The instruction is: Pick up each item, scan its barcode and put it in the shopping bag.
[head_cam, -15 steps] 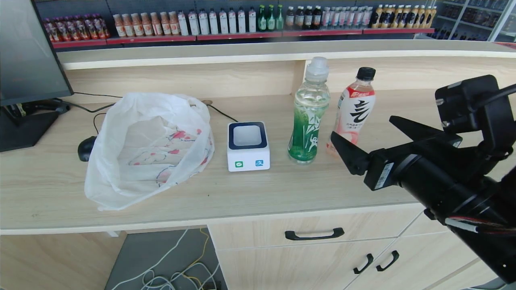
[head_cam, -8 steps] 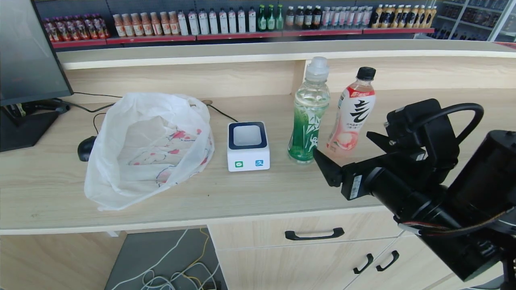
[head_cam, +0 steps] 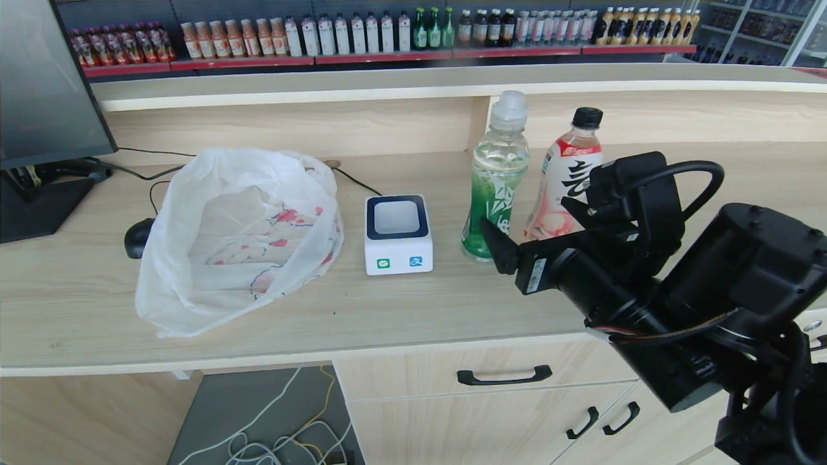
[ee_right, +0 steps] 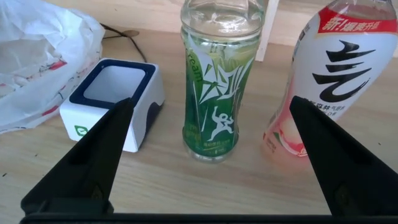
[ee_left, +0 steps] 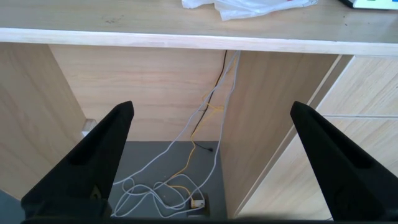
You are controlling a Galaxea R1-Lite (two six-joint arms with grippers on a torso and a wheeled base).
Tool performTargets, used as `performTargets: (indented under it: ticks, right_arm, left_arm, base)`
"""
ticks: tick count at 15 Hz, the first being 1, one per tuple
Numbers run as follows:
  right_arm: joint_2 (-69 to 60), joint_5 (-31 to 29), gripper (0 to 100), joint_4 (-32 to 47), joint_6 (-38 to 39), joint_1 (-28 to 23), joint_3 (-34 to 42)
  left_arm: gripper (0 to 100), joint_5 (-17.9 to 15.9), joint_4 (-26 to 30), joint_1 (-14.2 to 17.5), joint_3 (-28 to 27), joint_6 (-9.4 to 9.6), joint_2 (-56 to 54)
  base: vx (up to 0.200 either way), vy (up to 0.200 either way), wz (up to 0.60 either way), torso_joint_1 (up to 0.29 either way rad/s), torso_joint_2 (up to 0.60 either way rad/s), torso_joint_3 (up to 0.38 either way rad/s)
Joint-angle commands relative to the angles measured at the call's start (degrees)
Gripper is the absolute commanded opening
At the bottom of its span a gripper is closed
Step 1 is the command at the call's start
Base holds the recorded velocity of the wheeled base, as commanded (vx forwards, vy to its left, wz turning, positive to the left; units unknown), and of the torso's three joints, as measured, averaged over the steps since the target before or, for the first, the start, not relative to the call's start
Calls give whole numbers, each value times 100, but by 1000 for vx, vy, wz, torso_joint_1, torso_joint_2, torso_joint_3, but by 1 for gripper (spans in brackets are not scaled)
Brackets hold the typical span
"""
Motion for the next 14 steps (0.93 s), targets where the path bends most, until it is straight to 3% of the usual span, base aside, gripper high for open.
performTargets:
  ticks: [1,8,14]
  right_arm:
    - [224,12,100,-12,-26,-71,-145]
    - [426,135,100,-4,-35,-476,-391]
    - [910,153,100,-4,-17,-449,-919]
  left_arm:
    - [100,1,-2,4,0,0,6]
    - [100,1,-2,4,0,0,-2]
    - [100,1,-2,4,0,0,-2]
  base:
    - [0,0,0,0,0,0]
    - [0,0,0,0,0,0]
    - [0,0,0,0,0,0]
